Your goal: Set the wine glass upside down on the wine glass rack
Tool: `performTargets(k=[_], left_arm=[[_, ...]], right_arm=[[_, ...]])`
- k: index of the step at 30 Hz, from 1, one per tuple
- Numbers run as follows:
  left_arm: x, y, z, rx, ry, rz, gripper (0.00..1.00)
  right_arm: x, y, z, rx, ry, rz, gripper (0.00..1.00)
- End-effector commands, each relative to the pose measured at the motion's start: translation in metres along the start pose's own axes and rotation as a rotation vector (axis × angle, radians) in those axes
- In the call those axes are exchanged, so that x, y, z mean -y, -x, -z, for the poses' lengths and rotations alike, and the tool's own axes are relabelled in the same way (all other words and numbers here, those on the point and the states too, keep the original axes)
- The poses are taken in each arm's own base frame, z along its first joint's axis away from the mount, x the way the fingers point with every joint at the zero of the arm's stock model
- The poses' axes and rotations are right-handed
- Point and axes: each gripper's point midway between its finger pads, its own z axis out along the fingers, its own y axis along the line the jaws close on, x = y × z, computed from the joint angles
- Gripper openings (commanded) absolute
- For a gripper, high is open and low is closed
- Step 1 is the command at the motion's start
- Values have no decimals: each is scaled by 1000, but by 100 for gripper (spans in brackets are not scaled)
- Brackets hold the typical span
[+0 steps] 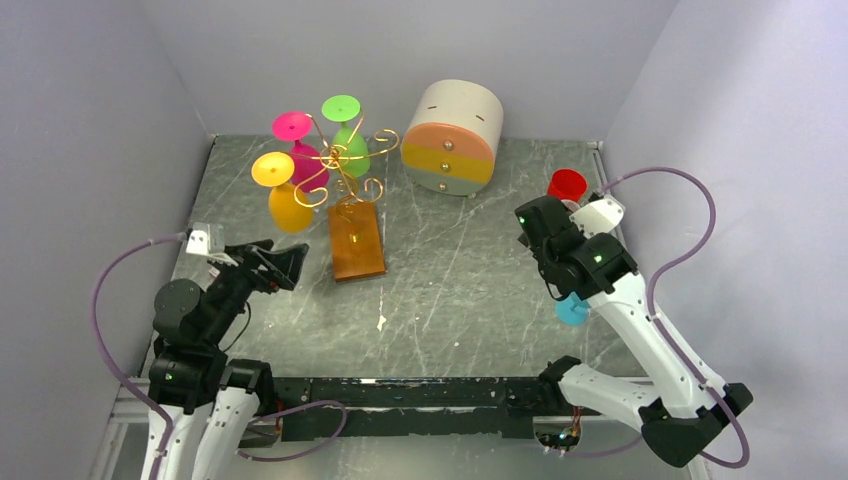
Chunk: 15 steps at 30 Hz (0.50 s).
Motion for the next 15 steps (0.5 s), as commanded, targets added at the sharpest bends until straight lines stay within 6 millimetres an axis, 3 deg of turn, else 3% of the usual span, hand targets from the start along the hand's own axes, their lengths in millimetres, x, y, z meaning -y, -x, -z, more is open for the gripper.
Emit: performTargets(k=[1, 4, 9, 15], left_arm=[[19, 2, 3, 67, -148, -95, 94], [26, 4, 7, 68, -184, -123, 94], [15, -3, 4, 43, -136, -125, 93], [11, -9, -2, -4, -122, -112, 92]], right_arm=[[48, 14, -8, 138, -241, 33, 72], [57, 9, -17, 165, -298, 57, 56], [72, 15, -27, 255, -387, 85, 47], [96, 13, -47, 232, -517, 94, 46]])
